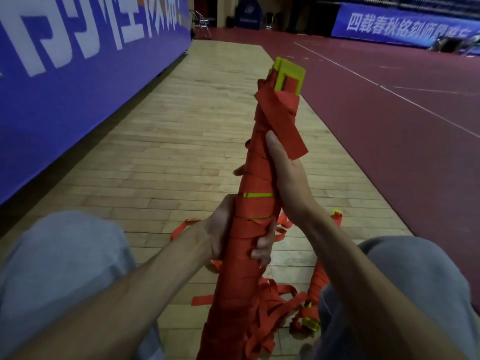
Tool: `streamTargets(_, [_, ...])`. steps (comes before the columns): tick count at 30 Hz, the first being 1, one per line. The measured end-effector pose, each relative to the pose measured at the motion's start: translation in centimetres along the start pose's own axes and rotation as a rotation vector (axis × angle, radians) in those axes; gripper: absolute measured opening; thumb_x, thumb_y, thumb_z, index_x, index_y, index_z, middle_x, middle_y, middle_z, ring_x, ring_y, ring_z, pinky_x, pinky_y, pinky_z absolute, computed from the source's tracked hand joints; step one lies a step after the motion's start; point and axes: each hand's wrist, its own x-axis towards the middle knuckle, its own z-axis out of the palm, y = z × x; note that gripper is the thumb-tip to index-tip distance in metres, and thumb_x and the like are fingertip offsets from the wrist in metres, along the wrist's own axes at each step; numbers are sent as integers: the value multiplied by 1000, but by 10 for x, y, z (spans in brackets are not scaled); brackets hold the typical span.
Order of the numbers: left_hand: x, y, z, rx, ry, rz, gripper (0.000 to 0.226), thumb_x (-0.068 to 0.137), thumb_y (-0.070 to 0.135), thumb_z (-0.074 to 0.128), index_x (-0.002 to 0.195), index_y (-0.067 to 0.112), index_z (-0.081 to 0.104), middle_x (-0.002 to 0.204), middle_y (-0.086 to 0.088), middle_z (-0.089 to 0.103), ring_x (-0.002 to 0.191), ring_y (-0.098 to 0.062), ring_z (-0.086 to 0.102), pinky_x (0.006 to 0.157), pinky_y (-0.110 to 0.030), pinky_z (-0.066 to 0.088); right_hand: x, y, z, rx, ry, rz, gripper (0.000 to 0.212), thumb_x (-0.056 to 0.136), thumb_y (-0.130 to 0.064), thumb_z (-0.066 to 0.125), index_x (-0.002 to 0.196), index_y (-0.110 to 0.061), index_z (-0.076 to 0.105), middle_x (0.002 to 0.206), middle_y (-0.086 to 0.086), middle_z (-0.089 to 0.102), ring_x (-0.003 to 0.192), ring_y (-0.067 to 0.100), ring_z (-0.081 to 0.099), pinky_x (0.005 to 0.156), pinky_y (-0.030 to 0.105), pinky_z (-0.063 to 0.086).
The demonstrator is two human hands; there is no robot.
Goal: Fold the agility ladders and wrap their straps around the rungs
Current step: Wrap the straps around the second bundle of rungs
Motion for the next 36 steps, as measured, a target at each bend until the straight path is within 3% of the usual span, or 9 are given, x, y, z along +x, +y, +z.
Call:
streamTargets(7, [18, -5, 18, 20, 586, 64, 49, 87, 32, 35, 72, 1, 71, 64, -18, 66, 51, -29, 64, 50, -27, 55, 10, 2, -8, -270, 313, 2, 45, 82, -61, 64, 75, -16, 68, 68, -4, 67, 71, 21, 69, 74, 54, 58])
streamTargets(9, [26, -13, 21, 121, 777, 141, 51, 97, 32, 29, 84, 4, 69, 72, -16, 69, 60, -27, 67, 57, -28, 58, 13, 2, -15, -414, 424, 33, 53, 80, -68, 61, 72, -16, 66, 67, -7, 66, 68, 17, 66, 74, 49, 57])
streamTargets(12, [37, -26, 17, 336, 981, 185, 58, 95, 50, 26, 99, 11, 68, 105, -11, 71, 98, -28, 66, 96, -41, 52, 9, 1, -15, -538, 475, 88, 54, 85, -69, 55, 75, -17, 64, 71, -6, 65, 70, 16, 64, 70, 36, 51])
streamTargets(15, [39, -24, 9, 346, 1100, 186, 50, 101, 34, 22, 94, 3, 61, 100, -13, 65, 89, -29, 59, 92, -38, 48, 5, 0, -5, -787, 437, -19, 58, 88, -73, 44, 84, -17, 61, 77, -3, 64, 74, 23, 62, 69, 36, 45])
streamTargets(20, [28, -14, 12, 14, 771, 202, 56, 95, 39, 28, 65, 6, 62, 55, -11, 58, 44, -24, 52, 44, -24, 47, 0, -9, 4, -1097, 429, -402, 59, 91, -69, 22, 89, -21, 57, 50, -14, 38, 50, 10, 42, 66, 28, 28])
streamTargets(23, [21, -3, 9, -6, 569, 167, 57, 92, 43, 26, 64, 6, 60, 51, -9, 56, 41, -22, 51, 44, -21, 45, 3, -5, -2, -782, 292, -434, 55, 89, -66, 35, 107, -24, 65, 50, -13, 46, 49, 2, 47, 63, 28, 39])
streamTargets(26, [15, 2, 9, -9, 315, 89, 55, 77, 49, 32, 59, 7, 62, 45, -8, 53, 38, -21, 50, 44, -20, 43, 4, -8, -3, -334, 93, -316, 38, 84, -59, 51, 86, -23, 63, 65, -11, 59, 62, 5, 57, 58, 32, 46])
streamTargets(30, [14, 0, 0, 44, -7, 37, 50, 70, 58, 62, 73, 9, 72, 54, -7, 61, 49, -22, 60, 59, -24, 50, 1, -12, -2, -104, -37, -77, 34, 89, -45, 64, 91, -11, 62, 89, 26, 70, 71, 25, 72, 58, 32, 56])
streamTargets(36, [26, -1, 19, 106, 461, 38, 51, 85, 36, 39, 58, 9, 72, 61, -11, 66, 51, -26, 62, 55, -28, 54, 7, -11, -9, -220, 210, -42, 24, 80, -35, 79, 77, -15, 67, 61, -4, 67, 57, 13, 66, 57, 32, 57])
